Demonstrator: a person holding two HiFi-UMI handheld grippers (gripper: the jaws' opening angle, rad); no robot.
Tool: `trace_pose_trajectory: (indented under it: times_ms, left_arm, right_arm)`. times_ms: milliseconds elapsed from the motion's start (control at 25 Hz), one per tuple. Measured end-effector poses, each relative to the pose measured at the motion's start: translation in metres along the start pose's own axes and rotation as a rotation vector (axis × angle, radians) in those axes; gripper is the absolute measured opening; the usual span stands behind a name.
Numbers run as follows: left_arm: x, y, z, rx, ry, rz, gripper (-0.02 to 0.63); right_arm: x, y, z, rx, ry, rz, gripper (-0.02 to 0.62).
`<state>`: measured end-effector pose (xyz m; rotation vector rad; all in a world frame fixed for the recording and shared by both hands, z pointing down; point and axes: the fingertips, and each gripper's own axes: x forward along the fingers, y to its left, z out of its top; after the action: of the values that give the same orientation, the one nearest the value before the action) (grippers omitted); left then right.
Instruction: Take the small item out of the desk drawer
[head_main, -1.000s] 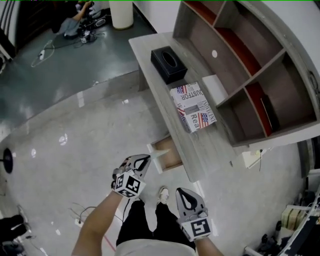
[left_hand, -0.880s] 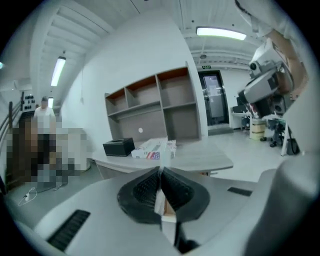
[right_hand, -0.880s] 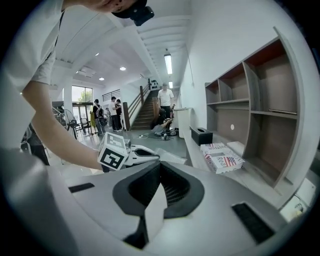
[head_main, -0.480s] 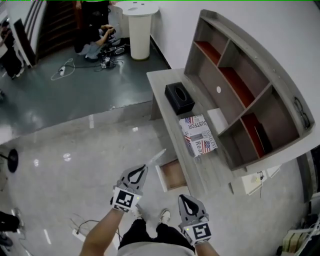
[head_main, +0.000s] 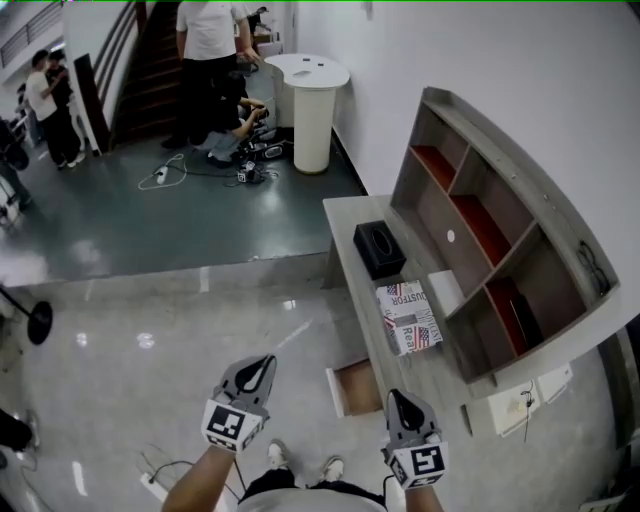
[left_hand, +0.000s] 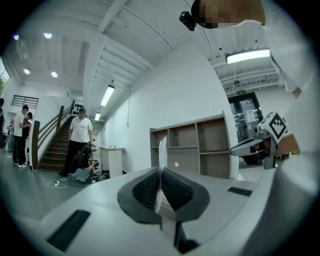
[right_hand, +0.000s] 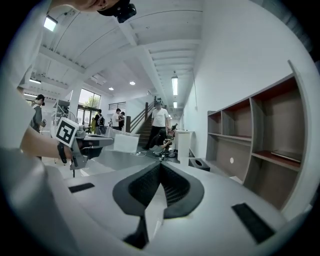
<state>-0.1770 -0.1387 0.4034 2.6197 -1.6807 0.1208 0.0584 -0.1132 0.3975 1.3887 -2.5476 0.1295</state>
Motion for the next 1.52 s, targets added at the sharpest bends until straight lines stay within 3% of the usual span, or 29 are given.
trace_pose_trajectory:
  times_ms: [360, 840, 1520]
  left_arm:
    - [-0.060, 0.029, 0.042, -0.037, -0.094, 0.126, 0.017]
    - [-0.126, 0.050, 0.057, -0.114, -0.167, 0.284, 0.017]
    - [-0.131, 0.049, 0.053, -0.123, -0.182, 0.282, 0.017]
  right_arm:
    - [-0.020, -0.035, 0.043, -0.003, -0.103, -0.046, 0.021]
    - [-0.049, -0.068, 0.048, 0.004, -0.123, -0.148, 0.022]
    - [-0.036, -0.049, 0.058, -0.008, -0.149, -0.133, 0.023]
